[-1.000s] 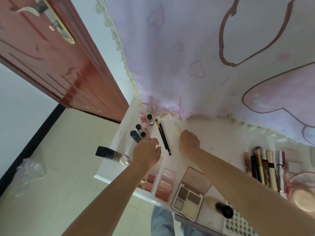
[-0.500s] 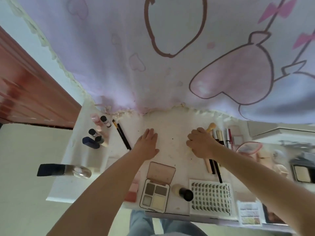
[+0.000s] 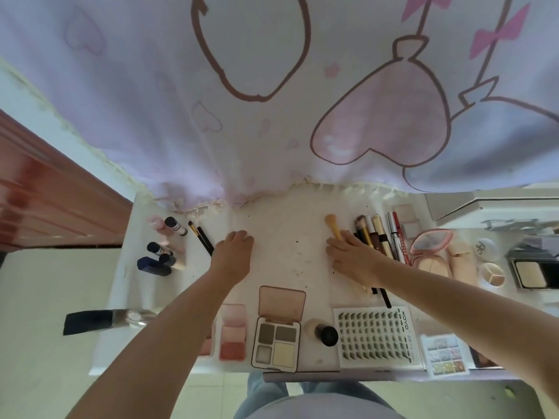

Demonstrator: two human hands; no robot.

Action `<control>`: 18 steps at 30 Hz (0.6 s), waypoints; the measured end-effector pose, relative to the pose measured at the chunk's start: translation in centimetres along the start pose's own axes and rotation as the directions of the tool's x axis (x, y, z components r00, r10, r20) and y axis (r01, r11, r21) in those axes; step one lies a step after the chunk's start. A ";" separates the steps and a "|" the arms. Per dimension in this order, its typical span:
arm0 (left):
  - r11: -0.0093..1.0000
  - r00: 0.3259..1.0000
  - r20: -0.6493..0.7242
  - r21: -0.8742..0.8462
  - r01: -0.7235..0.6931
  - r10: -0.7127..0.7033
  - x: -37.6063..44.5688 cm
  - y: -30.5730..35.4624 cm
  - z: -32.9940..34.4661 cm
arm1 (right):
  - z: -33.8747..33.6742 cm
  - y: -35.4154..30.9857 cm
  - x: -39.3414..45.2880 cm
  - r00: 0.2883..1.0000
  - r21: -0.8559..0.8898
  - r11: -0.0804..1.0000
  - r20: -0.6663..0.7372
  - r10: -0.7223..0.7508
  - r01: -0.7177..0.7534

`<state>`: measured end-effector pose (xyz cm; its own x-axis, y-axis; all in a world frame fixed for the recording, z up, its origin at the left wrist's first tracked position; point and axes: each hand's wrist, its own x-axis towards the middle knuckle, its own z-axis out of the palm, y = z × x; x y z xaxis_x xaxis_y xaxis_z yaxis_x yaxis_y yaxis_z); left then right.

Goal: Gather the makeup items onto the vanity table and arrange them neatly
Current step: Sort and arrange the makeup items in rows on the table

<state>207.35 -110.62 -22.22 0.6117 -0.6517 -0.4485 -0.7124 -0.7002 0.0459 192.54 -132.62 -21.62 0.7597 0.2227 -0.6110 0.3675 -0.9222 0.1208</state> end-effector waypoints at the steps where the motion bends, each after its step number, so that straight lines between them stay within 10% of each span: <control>1: 0.998 0.998 -0.037 0.051 0.048 -0.046 -0.4 -0.4 -0.1 | 0.0 -0.2 0.0 1.000 0.014 1.000 -0.009 0.016 -0.016; 7: 0.917 0.917 -0.004 -0.027 0.398 -0.398 -1.7 -1.5 0.4 | 0.2 -1.8 0.3 0.975 0.272 0.958 -0.176 0.136 -0.084; 18: 0.721 0.800 0.084 -0.384 0.576 -0.594 -0.5 -2.2 0.6 | -0.4 -2.6 -1.2 0.911 0.478 0.874 -0.317 0.262 -0.085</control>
<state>208.36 -108.55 -22.64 0.8836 -0.0804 -0.4613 -0.0289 -0.9926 0.1176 190.90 -130.40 -20.86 0.9588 0.0616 -0.2772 0.0002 -0.9763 -0.2163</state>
